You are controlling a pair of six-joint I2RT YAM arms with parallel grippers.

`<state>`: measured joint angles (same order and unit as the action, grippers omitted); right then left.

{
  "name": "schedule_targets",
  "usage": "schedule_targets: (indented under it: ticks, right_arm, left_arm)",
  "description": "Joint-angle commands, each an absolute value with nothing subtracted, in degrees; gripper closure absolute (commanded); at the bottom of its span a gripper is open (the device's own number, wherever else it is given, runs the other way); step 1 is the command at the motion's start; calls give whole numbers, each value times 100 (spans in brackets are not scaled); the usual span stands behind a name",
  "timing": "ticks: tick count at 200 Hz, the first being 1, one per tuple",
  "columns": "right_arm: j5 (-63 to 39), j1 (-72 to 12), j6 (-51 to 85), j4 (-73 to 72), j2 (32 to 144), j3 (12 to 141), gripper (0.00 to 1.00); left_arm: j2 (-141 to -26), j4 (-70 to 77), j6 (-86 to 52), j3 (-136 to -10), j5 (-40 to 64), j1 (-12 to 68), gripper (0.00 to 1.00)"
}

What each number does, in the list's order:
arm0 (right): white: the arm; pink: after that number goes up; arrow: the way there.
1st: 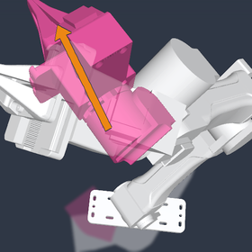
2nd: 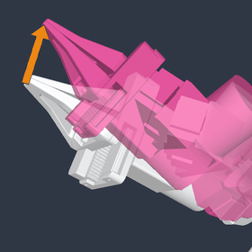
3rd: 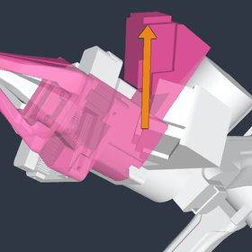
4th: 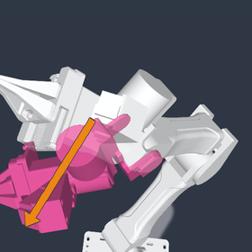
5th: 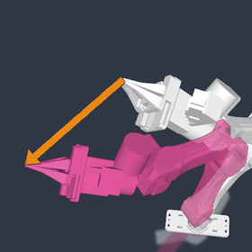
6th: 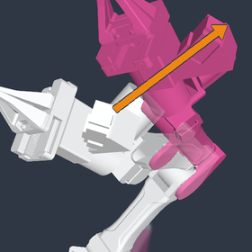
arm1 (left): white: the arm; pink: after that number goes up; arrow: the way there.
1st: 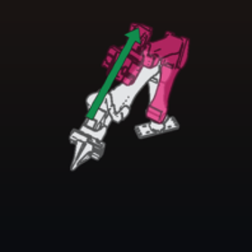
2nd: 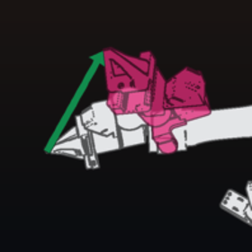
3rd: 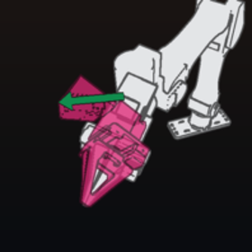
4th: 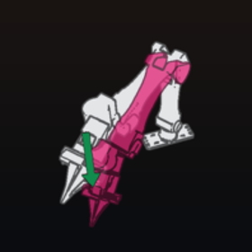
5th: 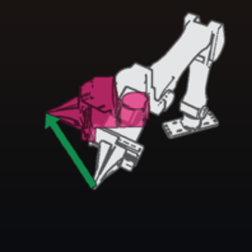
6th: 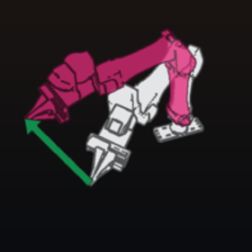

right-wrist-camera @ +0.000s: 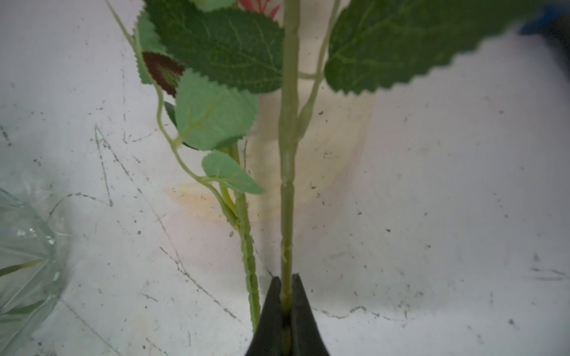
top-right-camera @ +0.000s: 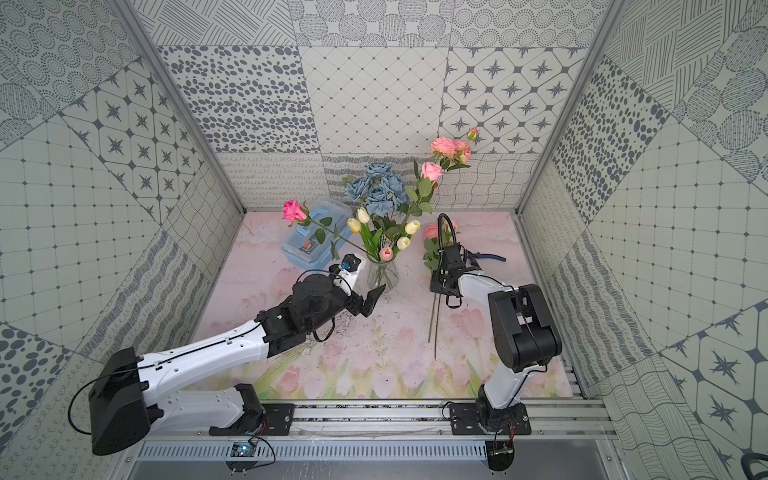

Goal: Pick out pink flowers from the vase
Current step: Place the flower at the center of the board.

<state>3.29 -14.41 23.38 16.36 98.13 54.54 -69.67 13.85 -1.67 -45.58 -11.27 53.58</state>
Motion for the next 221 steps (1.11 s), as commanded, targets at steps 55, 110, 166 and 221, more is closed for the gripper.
schedule_targets:
  ticks: [55, 110, 166, 221]
  right_arm:
    - [239, -1380, 2320, 1090, 9841, 5408, 61]
    - [577, -1380, 2438, 1031, 8357, 4882, 19]
    - [659, -1380, 2659, 548, 6363, 4042, 15]
    - [398, -1389, 2837, 413, 6348, 3955, 15]
  left_arm:
    - [-7321, 2097, 0, -4527, -1340, 5366, 3]
    - [-7783, 2904, 523, -4513, -1967, 5395, 10]
    - [-8399, 3889, 1329, -4887, -2553, 5441, 25]
    - [-9137, 4501, 1532, -5348, -2951, 5440, 32]
